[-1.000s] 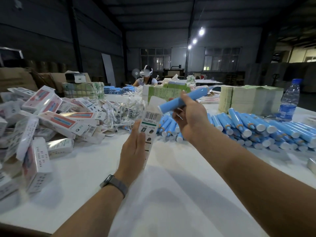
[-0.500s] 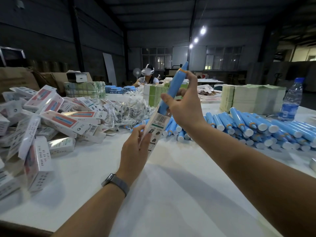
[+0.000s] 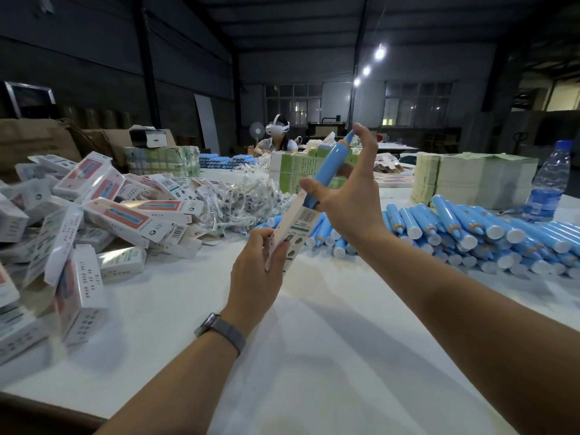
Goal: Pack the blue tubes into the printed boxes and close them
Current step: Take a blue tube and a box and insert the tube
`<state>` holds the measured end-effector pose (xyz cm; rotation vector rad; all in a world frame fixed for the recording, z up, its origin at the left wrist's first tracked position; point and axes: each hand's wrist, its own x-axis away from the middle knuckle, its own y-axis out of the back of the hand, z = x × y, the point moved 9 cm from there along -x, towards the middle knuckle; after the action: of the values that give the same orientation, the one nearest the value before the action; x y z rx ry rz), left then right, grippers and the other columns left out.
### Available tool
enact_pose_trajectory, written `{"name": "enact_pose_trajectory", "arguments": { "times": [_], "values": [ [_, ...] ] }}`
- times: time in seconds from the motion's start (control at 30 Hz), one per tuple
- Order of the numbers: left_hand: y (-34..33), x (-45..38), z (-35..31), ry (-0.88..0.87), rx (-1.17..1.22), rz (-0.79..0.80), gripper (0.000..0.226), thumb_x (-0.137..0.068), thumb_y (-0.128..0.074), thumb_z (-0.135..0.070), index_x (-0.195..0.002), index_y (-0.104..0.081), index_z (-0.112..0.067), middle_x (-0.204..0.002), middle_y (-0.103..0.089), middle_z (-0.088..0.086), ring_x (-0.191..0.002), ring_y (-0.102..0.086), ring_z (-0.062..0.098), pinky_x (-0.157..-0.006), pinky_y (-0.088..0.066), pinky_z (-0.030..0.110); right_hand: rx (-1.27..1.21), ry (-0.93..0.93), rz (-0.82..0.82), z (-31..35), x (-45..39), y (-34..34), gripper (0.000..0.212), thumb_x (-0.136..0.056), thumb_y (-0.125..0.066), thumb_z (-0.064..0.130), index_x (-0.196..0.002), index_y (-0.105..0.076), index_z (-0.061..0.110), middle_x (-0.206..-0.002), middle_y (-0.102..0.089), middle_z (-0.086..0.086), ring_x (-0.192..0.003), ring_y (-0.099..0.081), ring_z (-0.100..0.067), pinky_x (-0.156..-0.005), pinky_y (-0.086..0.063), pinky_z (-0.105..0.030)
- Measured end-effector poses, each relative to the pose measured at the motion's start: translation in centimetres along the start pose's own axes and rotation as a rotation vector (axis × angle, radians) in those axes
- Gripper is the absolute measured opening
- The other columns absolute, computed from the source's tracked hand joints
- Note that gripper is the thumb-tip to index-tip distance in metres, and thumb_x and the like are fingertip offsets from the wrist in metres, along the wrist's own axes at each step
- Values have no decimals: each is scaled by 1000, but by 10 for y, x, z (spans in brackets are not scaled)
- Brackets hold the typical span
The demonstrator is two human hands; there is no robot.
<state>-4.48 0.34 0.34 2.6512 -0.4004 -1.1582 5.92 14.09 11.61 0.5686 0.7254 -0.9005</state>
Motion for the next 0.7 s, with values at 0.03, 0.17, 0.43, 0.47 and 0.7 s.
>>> {"name": "enact_pose_trajectory", "arguments": {
  "times": [0.03, 0.17, 0.43, 0.47, 0.7],
  "values": [
    [1, 0, -1, -8, 1, -5, 26, -99, -57, -33, -112, -54, -10, -102, -68, 3, -89, -63, 28, -74, -49, 38, -6, -7, 4, -1, -1, -1, 92, -76, -85, 23, -145, -23, 31, -105, -55, 11, -89, -65, -20, -76, -60, -46],
    [4, 0, -4, -29, 9, -31, 38, -93, -46, -42, -112, -53, -10, -103, -68, 3, -89, -64, 28, -77, -51, 42, -10, -35, 3, -3, -3, -8, 63, -86, -76, 24, -134, -36, 29, -99, -63, 0, -89, -66, -22, -75, -59, -47],
    [4, -2, 1, -26, 14, -55, 31, -95, -42, -44, -110, -49, -17, -99, -65, -1, -88, -64, 27, -75, -51, 42, 220, 92, 92, -5, 27, -38, 21, -99, -57, 22, -95, -72, 6, -97, -57, 8, -100, -50, -15, -86, -36, -21],
    [4, -2, 2, -23, 18, -57, 30, -95, -41, -44, -109, -48, -19, -98, -65, -1, -87, -63, 26, -73, -50, 41, 232, 90, 101, -7, 30, -42, 25, -100, -55, 21, -94, -73, 5, -101, -54, 9, -105, -45, -14, -87, -30, -18],
    [20, -8, 24, 72, 78, -258, 12, -102, -53, -23, -107, -45, -15, -101, -61, 1, -90, -61, 27, -74, -46, 38, 218, 158, 108, -10, 28, -62, 25, -97, -52, 27, -115, -66, 16, -126, -48, 3, -119, -38, -14, -101, -28, -23]
  ]
}}
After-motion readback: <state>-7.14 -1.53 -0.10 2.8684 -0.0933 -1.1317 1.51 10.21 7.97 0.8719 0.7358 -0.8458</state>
